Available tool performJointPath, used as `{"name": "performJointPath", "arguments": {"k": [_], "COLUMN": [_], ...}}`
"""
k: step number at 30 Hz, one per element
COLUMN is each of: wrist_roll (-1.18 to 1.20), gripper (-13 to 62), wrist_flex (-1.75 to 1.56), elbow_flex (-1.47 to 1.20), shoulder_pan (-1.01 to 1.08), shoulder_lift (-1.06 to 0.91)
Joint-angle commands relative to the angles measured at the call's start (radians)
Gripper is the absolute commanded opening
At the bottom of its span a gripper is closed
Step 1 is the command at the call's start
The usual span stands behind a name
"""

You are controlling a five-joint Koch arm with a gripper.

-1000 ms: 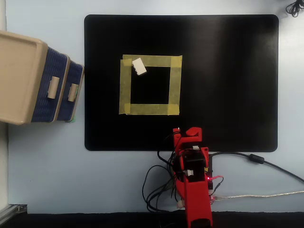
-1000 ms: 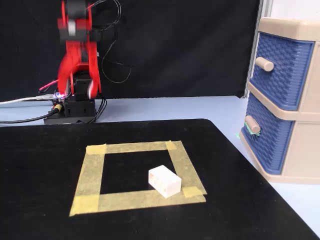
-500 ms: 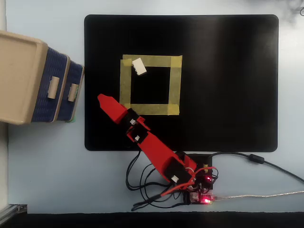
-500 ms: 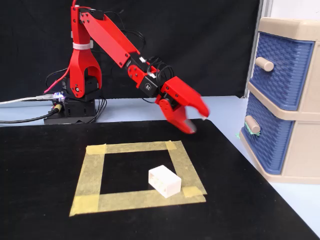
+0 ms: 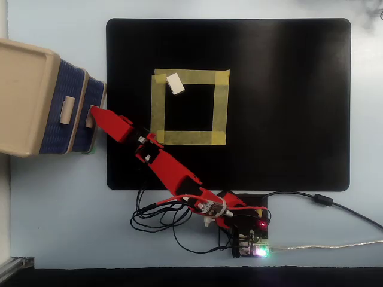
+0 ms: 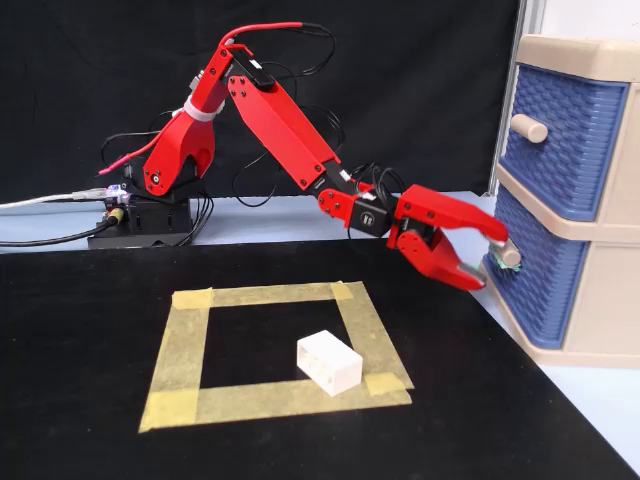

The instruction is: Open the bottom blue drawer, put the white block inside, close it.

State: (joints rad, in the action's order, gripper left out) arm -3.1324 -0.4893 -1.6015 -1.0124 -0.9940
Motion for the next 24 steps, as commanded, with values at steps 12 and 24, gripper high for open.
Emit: {"name": "performJointPath", "arguments": {"k": [12,24], "wrist_roll": [0.235,0.216], "gripper": [28.1,-8.1], "wrist_flex": [0.092,0.172], "elbow_flex": [0.138,-0.101], "shoulder_pan": [-0.074,-0.064], "shoulder_lift": [-0.021,-0.055]}}
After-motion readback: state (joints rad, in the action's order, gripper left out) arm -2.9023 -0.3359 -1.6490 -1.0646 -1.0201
